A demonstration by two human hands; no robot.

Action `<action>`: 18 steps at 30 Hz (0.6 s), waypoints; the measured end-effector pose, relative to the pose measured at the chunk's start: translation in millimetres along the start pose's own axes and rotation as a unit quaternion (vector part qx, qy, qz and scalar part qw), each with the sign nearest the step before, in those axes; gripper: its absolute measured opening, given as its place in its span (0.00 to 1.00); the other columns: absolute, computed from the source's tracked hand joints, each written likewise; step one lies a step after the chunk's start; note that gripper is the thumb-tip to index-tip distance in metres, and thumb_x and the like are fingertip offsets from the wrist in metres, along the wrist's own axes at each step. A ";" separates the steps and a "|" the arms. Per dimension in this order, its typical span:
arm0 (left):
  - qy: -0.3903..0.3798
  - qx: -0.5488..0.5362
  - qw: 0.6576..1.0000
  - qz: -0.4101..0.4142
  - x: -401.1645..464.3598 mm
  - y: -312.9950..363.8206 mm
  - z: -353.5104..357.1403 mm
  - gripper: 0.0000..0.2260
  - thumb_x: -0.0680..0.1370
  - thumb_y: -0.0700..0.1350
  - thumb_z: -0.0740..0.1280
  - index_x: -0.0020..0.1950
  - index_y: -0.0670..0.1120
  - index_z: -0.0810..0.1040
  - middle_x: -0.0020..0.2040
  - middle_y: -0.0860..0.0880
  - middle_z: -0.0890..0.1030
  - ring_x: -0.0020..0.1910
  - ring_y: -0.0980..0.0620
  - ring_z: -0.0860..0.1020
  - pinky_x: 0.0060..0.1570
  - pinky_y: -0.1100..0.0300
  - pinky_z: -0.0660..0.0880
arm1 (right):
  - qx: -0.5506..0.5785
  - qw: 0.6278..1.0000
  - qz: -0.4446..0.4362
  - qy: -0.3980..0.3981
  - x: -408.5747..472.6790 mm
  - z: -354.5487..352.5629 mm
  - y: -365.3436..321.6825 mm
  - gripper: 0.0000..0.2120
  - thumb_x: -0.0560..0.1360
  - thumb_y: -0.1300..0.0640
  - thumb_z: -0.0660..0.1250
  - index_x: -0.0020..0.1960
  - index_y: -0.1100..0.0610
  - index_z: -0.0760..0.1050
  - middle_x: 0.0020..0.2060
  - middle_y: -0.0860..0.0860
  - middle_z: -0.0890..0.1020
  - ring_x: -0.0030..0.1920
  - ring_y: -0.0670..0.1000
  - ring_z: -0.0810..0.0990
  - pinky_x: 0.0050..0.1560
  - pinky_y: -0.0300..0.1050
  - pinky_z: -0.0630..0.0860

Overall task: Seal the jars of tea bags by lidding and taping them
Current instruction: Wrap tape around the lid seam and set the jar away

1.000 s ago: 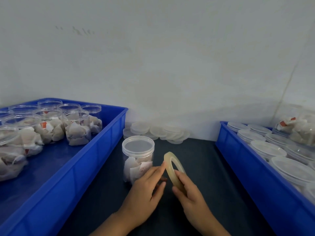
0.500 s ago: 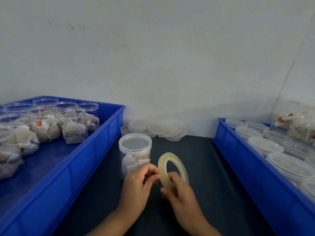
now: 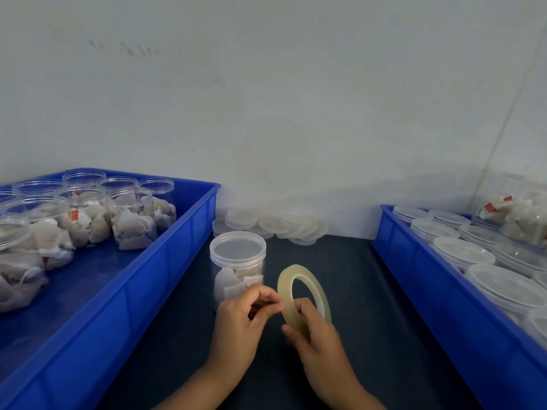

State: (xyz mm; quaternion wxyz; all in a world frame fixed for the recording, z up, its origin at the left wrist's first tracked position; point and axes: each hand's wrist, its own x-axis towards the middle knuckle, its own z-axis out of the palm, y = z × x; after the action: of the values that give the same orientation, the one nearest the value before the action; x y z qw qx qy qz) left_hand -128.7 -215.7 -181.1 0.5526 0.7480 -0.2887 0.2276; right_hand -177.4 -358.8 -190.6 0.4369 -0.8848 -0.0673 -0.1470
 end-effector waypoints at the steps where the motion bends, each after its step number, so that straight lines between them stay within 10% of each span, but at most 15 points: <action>1: -0.002 0.004 1.000 0.000 0.5 -0.4 0.2 0.12 0.71 0.34 0.74 0.42 0.52 0.80 0.38 0.58 0.82 0.42 0.62 0.82 0.43 0.72 0.76 | -0.004 1.000 0.003 -0.002 0.3 -0.2 0.1 0.09 0.78 0.58 0.66 0.53 0.45 0.71 0.40 0.53 0.77 0.41 0.49 0.75 0.42 0.42 0.72; 18: -0.041 -0.098 0.986 -0.126 -1.1 -2.0 4.4 0.04 0.74 0.35 0.71 0.44 0.43 0.79 0.38 0.50 0.83 0.33 0.54 0.81 0.35 0.65 0.78 | 0.039 0.999 -0.021 0.023 0.1 0.4 3.5 0.07 0.77 0.60 0.67 0.49 0.49 0.73 0.39 0.47 0.77 0.36 0.43 0.73 0.37 0.35 0.69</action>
State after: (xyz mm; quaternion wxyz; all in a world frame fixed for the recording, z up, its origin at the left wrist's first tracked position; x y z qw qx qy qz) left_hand -128.1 -219.3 -184.5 0.6352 0.7294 -0.2353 0.0957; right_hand -176.3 -360.6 -193.4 0.4690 -0.8622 -0.0811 -0.1733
